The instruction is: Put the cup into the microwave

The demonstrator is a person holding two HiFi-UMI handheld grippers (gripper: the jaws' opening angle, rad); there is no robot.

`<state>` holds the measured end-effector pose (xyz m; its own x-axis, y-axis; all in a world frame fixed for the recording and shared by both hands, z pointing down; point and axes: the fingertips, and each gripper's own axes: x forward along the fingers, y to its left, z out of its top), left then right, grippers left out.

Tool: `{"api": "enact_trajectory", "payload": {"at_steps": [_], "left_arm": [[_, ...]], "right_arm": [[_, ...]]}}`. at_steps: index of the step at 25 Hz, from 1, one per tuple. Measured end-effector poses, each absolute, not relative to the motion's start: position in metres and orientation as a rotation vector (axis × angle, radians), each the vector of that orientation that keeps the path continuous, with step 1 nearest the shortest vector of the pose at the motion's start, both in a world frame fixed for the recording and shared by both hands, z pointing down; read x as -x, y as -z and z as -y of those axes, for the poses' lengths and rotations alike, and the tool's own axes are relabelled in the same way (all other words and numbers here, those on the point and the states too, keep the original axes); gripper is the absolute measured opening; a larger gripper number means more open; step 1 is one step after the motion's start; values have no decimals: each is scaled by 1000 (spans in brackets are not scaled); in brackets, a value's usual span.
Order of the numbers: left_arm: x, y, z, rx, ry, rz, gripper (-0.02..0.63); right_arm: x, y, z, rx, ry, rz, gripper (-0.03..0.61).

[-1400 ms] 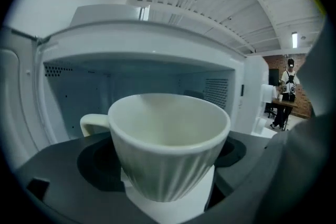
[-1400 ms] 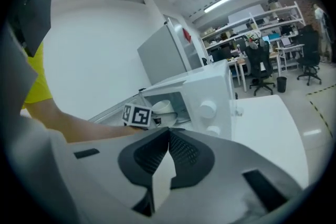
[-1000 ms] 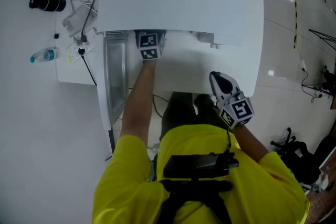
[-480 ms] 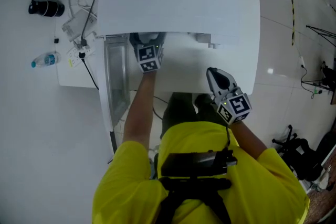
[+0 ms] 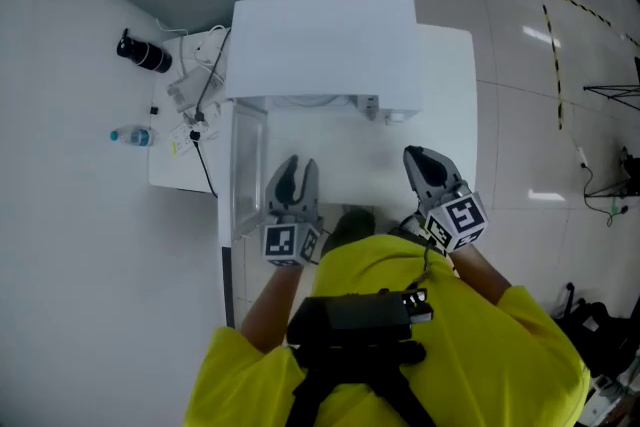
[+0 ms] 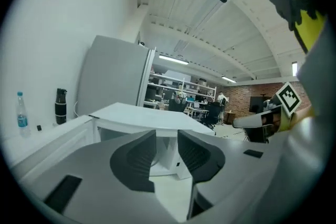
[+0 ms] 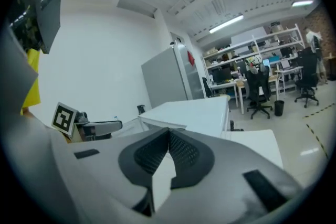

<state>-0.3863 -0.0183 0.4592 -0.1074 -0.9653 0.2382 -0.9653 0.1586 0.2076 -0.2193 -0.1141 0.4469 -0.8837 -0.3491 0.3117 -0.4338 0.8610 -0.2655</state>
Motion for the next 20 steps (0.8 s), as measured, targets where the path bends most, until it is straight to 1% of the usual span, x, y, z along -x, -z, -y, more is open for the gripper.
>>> {"api": "enact_trajectory", "payload": {"at_steps": [1, 2, 3, 8, 13, 20], "left_arm": [[381, -447, 11, -1841, -7, 2142, 113], [375, -436, 4, -1827, -10, 2162, 68], [369, -427, -2, -1815, -7, 2180, 48], [331, -381, -9, -1862, 115, 2176, 48], [314, -373, 4, -1875, 65, 2170, 48], [291, -362, 21, -1951, 77, 2135, 46]], "right_arm": [[213, -433, 112, -591, -467, 2812, 3], [206, -419, 111, -591, -456, 2841, 3], [197, -407, 109, -593, -452, 2867, 3], [153, -367, 112, -665, -421, 2938, 2], [118, -352, 120, -738, -382, 2952, 2], [106, -343, 122, -746, -374, 2982, 2]]}}
